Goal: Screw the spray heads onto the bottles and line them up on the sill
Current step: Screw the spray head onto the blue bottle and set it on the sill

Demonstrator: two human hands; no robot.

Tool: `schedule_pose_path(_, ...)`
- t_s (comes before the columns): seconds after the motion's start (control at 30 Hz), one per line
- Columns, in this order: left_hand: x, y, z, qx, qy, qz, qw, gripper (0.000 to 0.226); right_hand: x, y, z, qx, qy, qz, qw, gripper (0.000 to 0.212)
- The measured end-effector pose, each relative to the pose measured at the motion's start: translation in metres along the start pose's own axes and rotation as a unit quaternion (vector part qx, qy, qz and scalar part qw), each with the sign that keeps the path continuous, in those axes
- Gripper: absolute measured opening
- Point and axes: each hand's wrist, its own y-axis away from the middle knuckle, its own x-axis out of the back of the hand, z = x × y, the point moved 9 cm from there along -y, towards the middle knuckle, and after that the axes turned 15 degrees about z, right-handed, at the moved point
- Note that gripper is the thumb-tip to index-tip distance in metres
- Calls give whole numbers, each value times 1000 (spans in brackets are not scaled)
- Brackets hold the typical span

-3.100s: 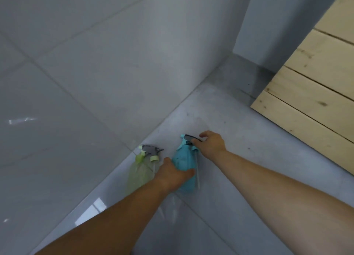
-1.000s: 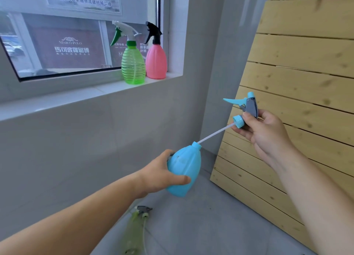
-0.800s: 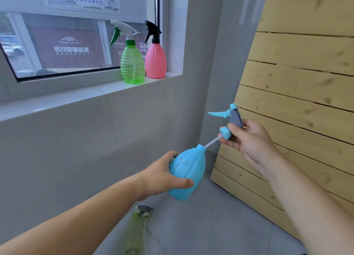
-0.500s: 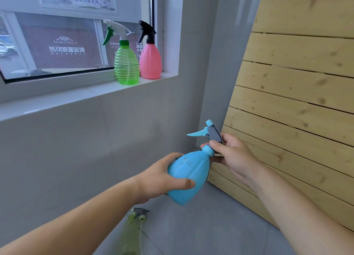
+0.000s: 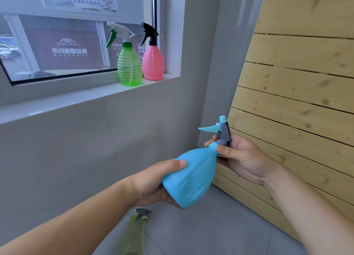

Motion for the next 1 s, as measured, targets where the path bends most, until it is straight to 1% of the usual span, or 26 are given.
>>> schedule_pose_path(0.1,-6,1,-2,18,51,-50,997,75,0,0,-3,2,-18,-12,1000,36)
schedule_pose_path(0.23,-11,-1,-5,27,76,-71,994,71,-1,-2,-2,8,10,-22,1000,43)
schedule_pose_path(0.27,-11,-3,-6,24,72,-63,995,68,1,-3,-1,8,16,-17,1000,44)
schedule_pose_path(0.33,-7,-7,-3,3,41,-14,999,65,4,-5,0,9,12,1,1000,46)
schedule_pose_path(0.4,-3,-11,7,-54,-25,48,997,64,11,-9,0,13,14,45,999,42)
schedule_pose_path(0.43,-1,-13,14,-92,-60,84,990,62,15,-10,1,14,22,76,997,38)
schedule_pose_path(0.47,2,-12,22,-133,-98,127,978,62,20,-11,4,13,33,112,993,33)
schedule_pose_path(0.5,5,-11,30,-182,-151,172,956,65,24,-13,8,9,38,146,989,27)
schedule_pose_path(0.53,8,-8,38,-233,-223,221,920,71,26,-14,13,1,34,172,984,22)
schedule_pose_path(0.57,8,-4,45,-283,-300,264,872,80,25,-15,18,-9,20,188,982,18)
schedule_pose_path(0.6,7,0,51,-329,-353,291,826,90,23,-16,22,-20,-2,196,980,15)
schedule_pose_path(0.63,5,3,54,-363,-375,303,798,99,20,-16,25,-30,-26,200,979,13)
schedule_pose_path(0.67,4,5,55,-381,-369,308,790,107,19,-17,26,-35,-46,204,977,11)
schedule_pose_path(0.7,7,5,55,-384,-341,314,798,114,19,-18,25,-36,-60,209,975,9)
schedule_pose_path(0.73,13,5,53,-371,-297,328,816,119,20,-18,23,-33,-70,217,973,9)
schedule_pose_path(0.77,19,3,51,-338,-242,345,841,122,22,-19,22,-29,-75,226,971,9)
schedule_pose_path(0.8,25,0,45,-290,-184,355,870,118,23,-19,21,-26,-77,232,969,10)
schedule_pose_path(0.83,28,-5,37,-234,-127,351,898,108,23,-19,21,-24,-76,236,968,10)
schedule_pose_path(0.9,24,-16,16,-95,-1,295,951,77,25,-18,21,-20,-66,244,967,9)
schedule_pose_path(0.93,19,-19,5,-32,41,257,965,66,26,-18,22,-19,-60,244,968,10)
schedule_pose_path(0.97,16,-19,-1,3,61,229,972,60,26,-18,23,-19,-56,240,969,10)
schedule_pose_path(1.0,16,-20,-2,16,74,212,974,56,26,-17,23,-19,-52,235,970,10)
